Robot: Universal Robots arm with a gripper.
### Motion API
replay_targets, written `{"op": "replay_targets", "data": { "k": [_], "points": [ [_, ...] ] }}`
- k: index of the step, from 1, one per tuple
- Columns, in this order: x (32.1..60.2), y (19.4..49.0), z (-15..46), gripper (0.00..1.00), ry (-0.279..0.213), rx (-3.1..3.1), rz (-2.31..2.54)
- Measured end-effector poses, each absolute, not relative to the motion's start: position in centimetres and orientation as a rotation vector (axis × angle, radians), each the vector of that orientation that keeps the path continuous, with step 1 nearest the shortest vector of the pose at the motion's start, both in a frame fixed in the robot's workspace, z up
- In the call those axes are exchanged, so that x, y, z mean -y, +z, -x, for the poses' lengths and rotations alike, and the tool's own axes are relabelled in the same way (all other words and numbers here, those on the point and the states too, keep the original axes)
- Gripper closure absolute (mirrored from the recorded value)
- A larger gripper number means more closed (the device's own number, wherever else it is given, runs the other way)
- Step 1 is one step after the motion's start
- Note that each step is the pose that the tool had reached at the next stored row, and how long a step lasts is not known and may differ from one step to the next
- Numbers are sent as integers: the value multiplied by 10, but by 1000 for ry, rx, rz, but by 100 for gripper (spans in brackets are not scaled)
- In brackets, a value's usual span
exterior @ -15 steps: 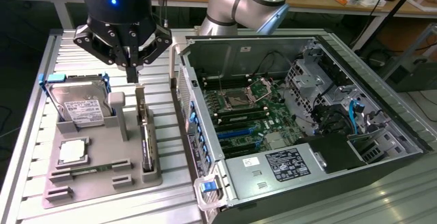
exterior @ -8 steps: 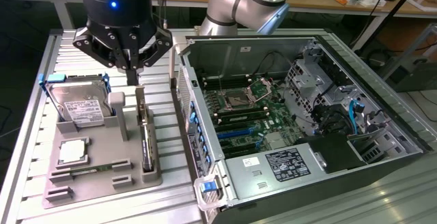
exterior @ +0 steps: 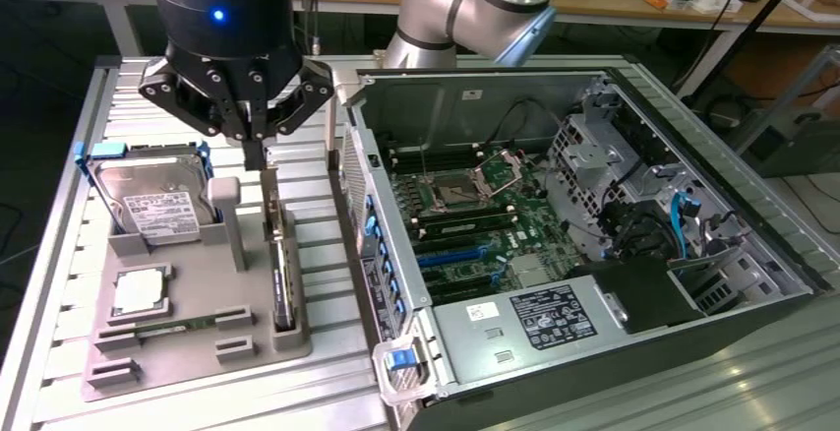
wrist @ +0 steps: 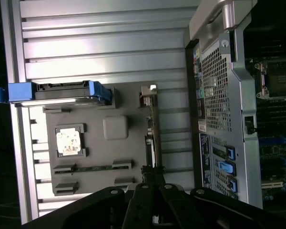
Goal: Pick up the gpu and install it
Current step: 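Pick up the gpu and move the gpu toward the slot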
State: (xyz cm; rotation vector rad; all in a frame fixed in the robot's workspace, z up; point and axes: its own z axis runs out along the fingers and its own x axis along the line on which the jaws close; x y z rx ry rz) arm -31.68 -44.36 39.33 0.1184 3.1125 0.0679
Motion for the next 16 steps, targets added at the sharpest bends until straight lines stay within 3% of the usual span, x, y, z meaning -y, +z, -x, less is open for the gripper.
{"op": "replay_targets", "data": {
  "k": [16],
  "points": [
    [464, 393, 317, 89, 68, -3112, -118]
  ]
}}
